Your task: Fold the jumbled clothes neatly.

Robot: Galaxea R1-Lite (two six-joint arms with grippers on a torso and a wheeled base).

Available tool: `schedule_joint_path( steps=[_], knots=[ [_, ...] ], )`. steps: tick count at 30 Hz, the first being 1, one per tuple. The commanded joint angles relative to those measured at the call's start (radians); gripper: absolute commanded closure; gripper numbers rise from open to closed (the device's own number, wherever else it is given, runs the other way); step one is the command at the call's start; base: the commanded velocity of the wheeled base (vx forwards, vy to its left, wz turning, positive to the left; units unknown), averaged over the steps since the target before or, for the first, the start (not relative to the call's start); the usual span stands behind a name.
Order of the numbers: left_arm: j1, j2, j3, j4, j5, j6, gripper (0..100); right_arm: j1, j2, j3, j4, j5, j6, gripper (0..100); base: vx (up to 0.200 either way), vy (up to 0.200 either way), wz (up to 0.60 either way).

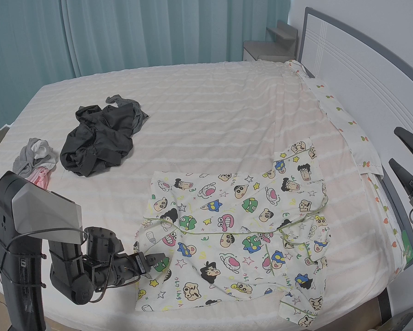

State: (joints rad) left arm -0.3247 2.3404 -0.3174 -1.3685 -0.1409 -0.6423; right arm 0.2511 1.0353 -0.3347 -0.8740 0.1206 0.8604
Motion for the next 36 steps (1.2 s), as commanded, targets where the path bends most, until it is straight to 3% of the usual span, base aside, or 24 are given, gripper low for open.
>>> schedule_joint_path(
  steps=[1, 6, 7, 16, 36],
  knots=[
    [-0.022, 0.020, -0.022, 0.000, 0.015, 0.000, 0, 0.001, 0.002, 0.000, 0.000, 0.001, 0.000, 0, 0.000, 0.000, 0.00],
    [-0.056, 0.039, -0.042, 0.000, 0.070, 0.000, 0, 0.001, 0.000, 0.000, 0.000, 0.001, 0.000, 0, 0.000, 0.000, 0.00],
    [-0.060, 0.045, -0.043, 0.000, 0.084, 0.000, 100, 0.001, 0.000, 0.000, -0.002, 0.001, 0.000, 0, 0.000, 0.000, 0.00],
    [-0.059, 0.042, -0.031, 0.000, 0.145, 0.000, 100, 0.001, -0.001, -0.001, 0.000, 0.001, 0.000, 0, 0.000, 0.000, 0.00],
    [0.075, -0.027, -0.100, 0.002, 0.126, 0.046, 100, -0.001, -0.023, -0.006, 0.020, 0.011, 0.000, 0, 0.000, 0.000, 0.00]
  ],
)
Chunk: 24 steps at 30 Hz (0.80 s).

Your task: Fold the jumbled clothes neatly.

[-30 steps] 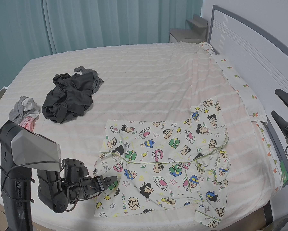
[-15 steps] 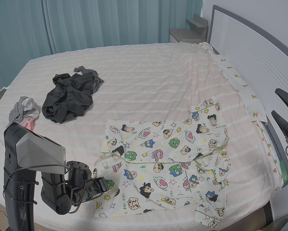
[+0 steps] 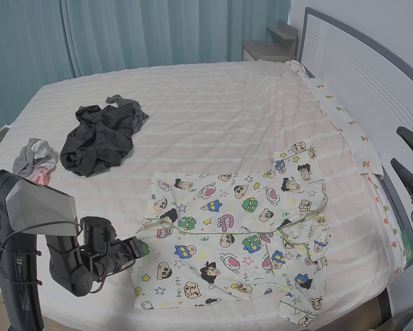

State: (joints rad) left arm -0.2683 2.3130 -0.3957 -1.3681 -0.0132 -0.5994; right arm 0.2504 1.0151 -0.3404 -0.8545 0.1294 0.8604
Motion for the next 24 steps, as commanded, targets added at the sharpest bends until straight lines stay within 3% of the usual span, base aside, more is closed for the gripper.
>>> schedule_joint_path(
  steps=[1, 15, 16, 18, 24],
  knots=[
    [0.021, 0.000, -0.023, 0.001, -0.007, 0.003, 100, 0.000, -0.003, 0.000, 0.000, 0.004, 0.000, 0, 0.000, 0.000, 0.00],
    [0.063, -0.003, -0.058, 0.011, -0.042, 0.035, 100, -0.033, 0.014, 0.001, 0.000, 0.010, 0.000, 0, 0.000, 0.000, 0.00],
    [0.060, 0.002, -0.052, 0.009, -0.045, 0.036, 0, -0.045, 0.016, 0.003, 0.000, 0.026, 0.002, 0, 0.000, 0.000, 0.00],
    [0.057, 0.013, -0.052, 0.006, -0.047, 0.036, 0, -0.074, 0.025, 0.006, 0.002, 0.065, 0.002, 0, 0.000, 0.000, 0.00],
    [0.087, 0.008, -0.048, 0.001, -0.044, 0.029, 0, -0.270, 0.125, 0.014, 0.003, 0.197, 0.002, 0, 0.000, 0.000, 0.00]
  ],
)
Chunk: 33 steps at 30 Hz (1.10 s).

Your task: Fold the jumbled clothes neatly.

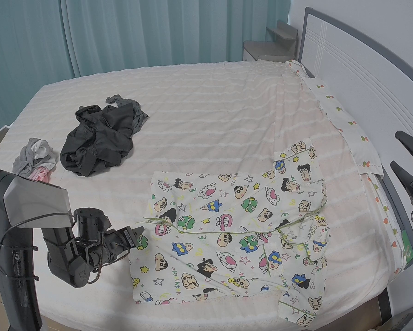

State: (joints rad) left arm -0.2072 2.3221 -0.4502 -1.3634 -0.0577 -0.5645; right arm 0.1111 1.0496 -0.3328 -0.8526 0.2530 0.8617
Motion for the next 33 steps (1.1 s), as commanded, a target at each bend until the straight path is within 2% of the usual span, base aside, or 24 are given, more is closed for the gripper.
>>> schedule_joint_path(
  steps=[1, 3, 5, 7, 10, 12, 15, 16, 17, 19, 26, 33],
  knots=[
    [0.037, -0.015, 0.016, -0.003, -0.002, -0.009, 0, -0.159, 0.110, 0.008, 0.001, 0.095, 0.000, 0, 0.000, 0.000, 0.00],
    [0.071, -0.064, 0.058, -0.003, -0.016, -0.028, 0, -0.212, 0.162, 0.015, 0.004, 0.147, 0.000, 0, 0.000, 0.000, 0.00],
    [0.097, -0.116, 0.114, -0.003, -0.073, -0.089, 0, -0.246, 0.221, 0.020, 0.026, 0.192, 0.000, 0, 0.000, 0.000, 0.00],
    [0.118, -0.168, 0.189, -0.003, -0.146, -0.152, 0, -0.254, 0.290, 0.014, 0.063, 0.212, -0.001, 0, 0.000, 0.000, 0.00],
    [0.126, -0.201, 0.289, -0.006, -0.206, -0.170, 0, -0.254, 0.400, -0.005, 0.084, 0.212, -0.016, 0, 0.000, 0.000, 0.00],
    [0.126, -0.216, 0.389, -0.043, -0.232, -0.176, 0, -0.255, 0.550, -0.037, 0.093, 0.213, -0.101, 0, 0.000, 0.000, 0.00],
    [0.127, -0.204, 0.443, -0.112, -0.246, -0.180, 0, -0.268, 0.679, -0.054, 0.093, 0.213, -0.201, 0, 0.000, 0.000, 0.00],
    [0.127, -0.204, 0.443, -0.112, -0.246, -0.180, 0, -0.268, 0.679, -0.054, 0.093, 0.213, -0.201, 0, 0.000, 0.000, 0.00],
    [0.129, -0.184, 0.447, -0.138, -0.245, -0.183, 0, -0.278, 0.747, -0.068, 0.092, 0.215, -0.250, 0, 0.000, 0.000, 0.00],
    [0.134, -0.147, 0.447, -0.154, -0.248, -0.184, 0, -0.294, 0.846, -0.109, 0.090, 0.227, -0.285, 0, 0.000, 0.000, 0.00],
    [0.131, -0.087, 0.447, -0.201, -0.304, -0.207, 0, -0.289, 1.035, -0.241, 0.082, 0.238, -0.293, 0, 0.000, 0.000, 0.00],
    [0.134, -0.066, 0.447, -0.207, -0.301, -0.209, 0, -0.289, 1.141, -0.324, 0.032, 0.235, -0.293, 0, 0.000, 0.000, 0.00]
  ],
)
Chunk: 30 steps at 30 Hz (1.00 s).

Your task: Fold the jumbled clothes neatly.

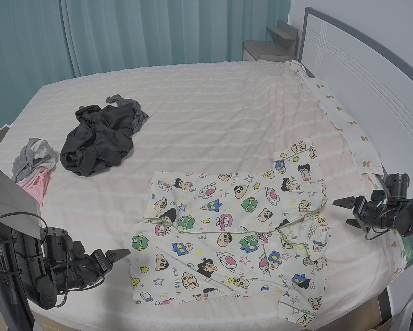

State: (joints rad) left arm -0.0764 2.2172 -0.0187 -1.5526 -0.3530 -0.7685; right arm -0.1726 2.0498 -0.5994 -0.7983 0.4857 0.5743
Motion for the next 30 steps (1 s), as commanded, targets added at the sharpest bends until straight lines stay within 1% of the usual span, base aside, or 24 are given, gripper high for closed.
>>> schedule_joint_path(
  steps=[1, 10, 17, 22, 30],
  knots=[
    [0.001, 0.042, 0.016, -0.018, -0.008, -0.005, 0, -0.004, 0.142, -0.057, -0.027, 0.004, -0.005, 0, 0.000, 0.000, 0.00],
    [-0.002, 0.048, 0.016, -0.018, -0.003, -0.002, 0, 0.045, 0.190, -0.060, -0.041, 0.002, -0.008, 0, 0.000, 0.000, 0.00],
    [-0.003, 0.052, 0.016, -0.018, 0.000, 0.002, 0, 0.056, 0.191, -0.053, -0.111, 0.002, 0.003, 0, 0.000, 0.000, 0.00],
    [-0.003, 0.052, 0.016, -0.018, 0.000, 0.003, 0, 0.067, 0.187, -0.043, -0.111, 0.002, 0.003, 0, 0.000, 0.000, 0.00],
    [-0.005, 0.058, 0.016, -0.018, 0.002, 0.008, 0, 0.070, 0.256, -0.060, -0.116, -0.004, -0.005, 0, 0.000, 0.000, 0.00]
  ],
)
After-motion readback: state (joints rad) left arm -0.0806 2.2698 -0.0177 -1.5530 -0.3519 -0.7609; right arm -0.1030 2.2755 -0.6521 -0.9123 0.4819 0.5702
